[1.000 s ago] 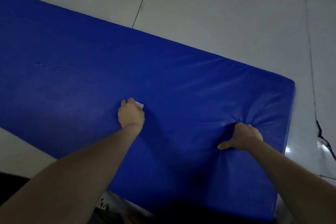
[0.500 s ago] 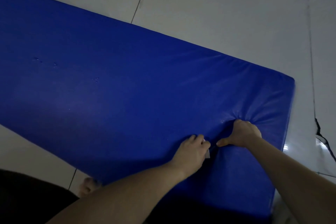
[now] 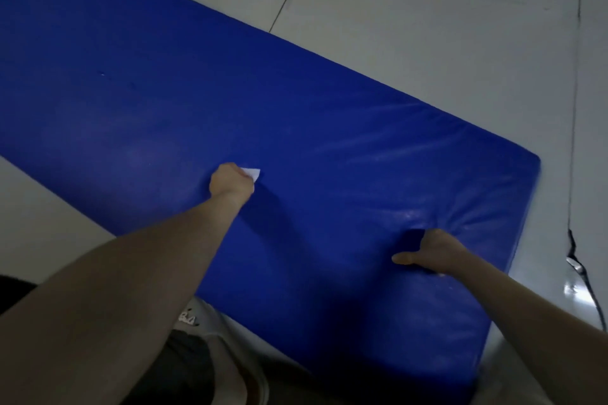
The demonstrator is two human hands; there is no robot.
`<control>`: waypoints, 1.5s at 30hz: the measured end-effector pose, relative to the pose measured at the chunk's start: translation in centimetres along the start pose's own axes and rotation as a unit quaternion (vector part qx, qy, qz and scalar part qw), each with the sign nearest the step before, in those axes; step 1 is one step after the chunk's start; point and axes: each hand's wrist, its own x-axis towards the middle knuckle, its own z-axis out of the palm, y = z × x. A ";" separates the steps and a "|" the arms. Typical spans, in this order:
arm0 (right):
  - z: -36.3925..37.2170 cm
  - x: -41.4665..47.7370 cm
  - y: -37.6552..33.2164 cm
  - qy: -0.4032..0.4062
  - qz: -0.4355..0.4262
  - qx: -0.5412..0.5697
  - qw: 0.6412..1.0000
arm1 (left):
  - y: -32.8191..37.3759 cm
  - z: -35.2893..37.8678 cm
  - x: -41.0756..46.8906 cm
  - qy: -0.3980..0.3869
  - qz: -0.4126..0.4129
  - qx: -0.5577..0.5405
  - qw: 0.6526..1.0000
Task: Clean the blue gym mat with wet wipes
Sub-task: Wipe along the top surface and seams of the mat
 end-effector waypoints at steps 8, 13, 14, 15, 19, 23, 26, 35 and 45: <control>4.1 -1.8 -1.9 -0.003 0.004 -0.136 0.991 | 2.0 6.7 -11.4 -0.141 0.212 -0.002 0.967; 3.8 -1.5 -2.3 -0.001 0.008 -0.134 0.991 | 1.1 12.2 -19.8 -0.240 0.381 0.158 0.879; 3.9 -1.4 -2.3 0.002 0.007 -0.131 0.991 | 0.9 12.5 -20.3 -0.252 0.396 0.185 0.863; 3.9 -1.4 -2.2 0.003 0.006 -0.127 0.992 | 0.8 12.5 -20.4 -0.254 0.409 0.201 0.853; 3.7 -1.4 -2.1 0.004 0.006 -0.117 0.993 | 0.4 9.5 -16.5 -0.186 0.416 0.218 0.863; 3.4 -1.7 -2.2 -0.005 0.005 -0.119 0.993 | -0.9 5.2 -10.6 -0.098 0.356 0.209 0.905; 3.2 -1.8 -2.3 -0.004 0.003 -0.122 0.993 | -2.4 2.3 -6.1 -0.002 0.245 0.204 0.948; 2.4 -2.5 -4.3 -0.034 0.026 -0.161 0.986 | -2.3 0.3 -7.4 -0.072 0.143 0.184 0.970; 6.8 -6.8 -4.2 -0.082 0.001 -0.153 0.985 | -3.0 11.1 -23.9 -0.227 0.363 0.259 0.866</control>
